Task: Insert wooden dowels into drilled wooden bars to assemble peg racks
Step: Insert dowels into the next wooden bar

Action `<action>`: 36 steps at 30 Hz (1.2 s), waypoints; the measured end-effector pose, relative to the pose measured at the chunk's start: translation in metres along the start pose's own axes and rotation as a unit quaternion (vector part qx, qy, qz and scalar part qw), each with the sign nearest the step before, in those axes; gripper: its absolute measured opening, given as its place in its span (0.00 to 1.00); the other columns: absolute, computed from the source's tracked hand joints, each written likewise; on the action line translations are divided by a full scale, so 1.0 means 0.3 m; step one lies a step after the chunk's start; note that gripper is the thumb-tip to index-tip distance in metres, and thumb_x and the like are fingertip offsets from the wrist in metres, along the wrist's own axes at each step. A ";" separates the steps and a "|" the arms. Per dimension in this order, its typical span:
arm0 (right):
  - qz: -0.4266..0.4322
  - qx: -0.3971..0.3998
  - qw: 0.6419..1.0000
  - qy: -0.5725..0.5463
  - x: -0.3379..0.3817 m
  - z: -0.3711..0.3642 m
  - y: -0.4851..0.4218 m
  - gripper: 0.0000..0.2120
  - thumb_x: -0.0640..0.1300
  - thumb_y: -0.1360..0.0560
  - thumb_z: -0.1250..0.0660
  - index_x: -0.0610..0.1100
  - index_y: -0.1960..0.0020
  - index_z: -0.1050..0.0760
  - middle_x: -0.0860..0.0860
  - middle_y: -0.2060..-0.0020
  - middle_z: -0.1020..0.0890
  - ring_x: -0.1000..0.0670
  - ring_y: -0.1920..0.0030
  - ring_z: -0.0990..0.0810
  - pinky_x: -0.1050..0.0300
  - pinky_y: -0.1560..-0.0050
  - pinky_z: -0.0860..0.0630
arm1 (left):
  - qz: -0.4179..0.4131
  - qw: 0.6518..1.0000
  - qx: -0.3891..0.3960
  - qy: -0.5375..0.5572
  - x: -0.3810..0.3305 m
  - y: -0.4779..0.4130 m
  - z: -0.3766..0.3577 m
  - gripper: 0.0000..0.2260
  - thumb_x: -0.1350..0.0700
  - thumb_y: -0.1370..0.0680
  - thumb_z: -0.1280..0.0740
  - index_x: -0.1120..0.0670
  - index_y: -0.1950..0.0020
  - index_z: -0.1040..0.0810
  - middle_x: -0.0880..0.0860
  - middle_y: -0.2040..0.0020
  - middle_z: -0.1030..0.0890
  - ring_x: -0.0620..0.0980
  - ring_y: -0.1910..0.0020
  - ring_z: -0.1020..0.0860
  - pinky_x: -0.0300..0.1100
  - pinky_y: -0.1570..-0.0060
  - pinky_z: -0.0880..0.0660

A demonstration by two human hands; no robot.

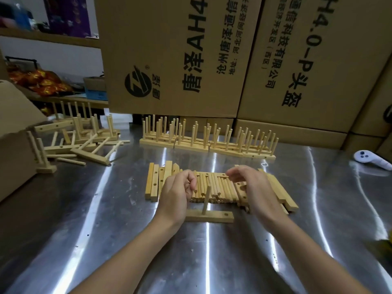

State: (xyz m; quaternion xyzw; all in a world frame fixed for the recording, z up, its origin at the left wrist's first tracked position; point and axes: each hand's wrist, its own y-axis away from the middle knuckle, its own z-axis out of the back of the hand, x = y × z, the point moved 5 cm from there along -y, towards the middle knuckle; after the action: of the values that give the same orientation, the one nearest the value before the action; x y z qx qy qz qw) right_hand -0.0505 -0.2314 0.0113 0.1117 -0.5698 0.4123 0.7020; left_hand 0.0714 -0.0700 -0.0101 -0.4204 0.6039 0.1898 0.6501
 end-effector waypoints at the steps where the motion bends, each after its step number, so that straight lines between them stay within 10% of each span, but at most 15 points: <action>1: 0.007 -0.018 0.999 0.027 -0.010 0.016 -0.020 0.16 0.50 0.16 0.41 0.51 0.52 0.14 0.58 0.54 0.14 0.59 0.48 0.18 0.57 0.48 0.26 | 0.000 1.000 -0.006 0.001 -0.003 -0.005 0.016 0.12 0.52 0.26 0.46 0.57 0.65 0.30 0.51 0.74 0.40 0.47 0.74 0.42 0.37 0.74 0.43; 6: 0.077 -0.054 0.979 0.179 -0.056 -0.040 -0.034 0.12 0.42 0.17 0.35 0.56 0.44 0.17 0.65 0.49 0.19 0.61 0.42 0.24 0.59 0.41 0.27 | 0.038 0.999 0.012 0.005 -0.013 -0.024 0.053 0.10 0.53 0.30 0.46 0.53 0.70 0.30 0.53 0.73 0.40 0.47 0.75 0.43 0.38 0.74 0.45; 17: 0.212 0.032 0.896 0.389 -0.073 -0.198 -0.005 0.17 0.56 0.18 0.32 0.61 0.30 0.21 0.62 0.33 0.25 0.55 0.29 0.34 0.51 0.31 0.35 | 0.056 0.998 -0.032 -0.015 -0.051 -0.043 0.102 0.15 0.68 0.24 0.50 0.57 0.67 0.32 0.52 0.73 0.40 0.48 0.75 0.44 0.39 0.74 0.47; 32: 0.261 0.035 0.893 0.365 -0.021 -0.206 0.022 0.11 0.56 0.20 0.31 0.59 0.40 0.16 0.61 0.39 0.21 0.56 0.32 0.28 0.55 0.34 0.36 | 0.059 0.997 -0.029 -0.028 -0.053 -0.044 0.115 0.14 0.68 0.24 0.51 0.58 0.64 0.31 0.52 0.75 0.38 0.47 0.76 0.43 0.41 0.76 0.46; 36: 0.183 -0.053 0.973 0.129 0.023 -0.134 0.029 0.07 0.53 0.16 0.35 0.55 0.44 0.19 0.64 0.49 0.17 0.62 0.42 0.21 0.57 0.40 0.26 | 0.058 0.998 -0.025 -0.021 -0.047 -0.041 0.113 0.13 0.67 0.23 0.51 0.58 0.64 0.32 0.52 0.75 0.38 0.48 0.76 0.43 0.41 0.75 0.45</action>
State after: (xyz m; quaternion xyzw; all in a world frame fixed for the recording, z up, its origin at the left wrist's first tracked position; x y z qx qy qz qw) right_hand -0.0281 -0.1974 0.0016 -0.0859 -0.5067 0.5139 0.6869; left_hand 0.0990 -0.0472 0.0043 -0.3971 0.6084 0.2511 0.6396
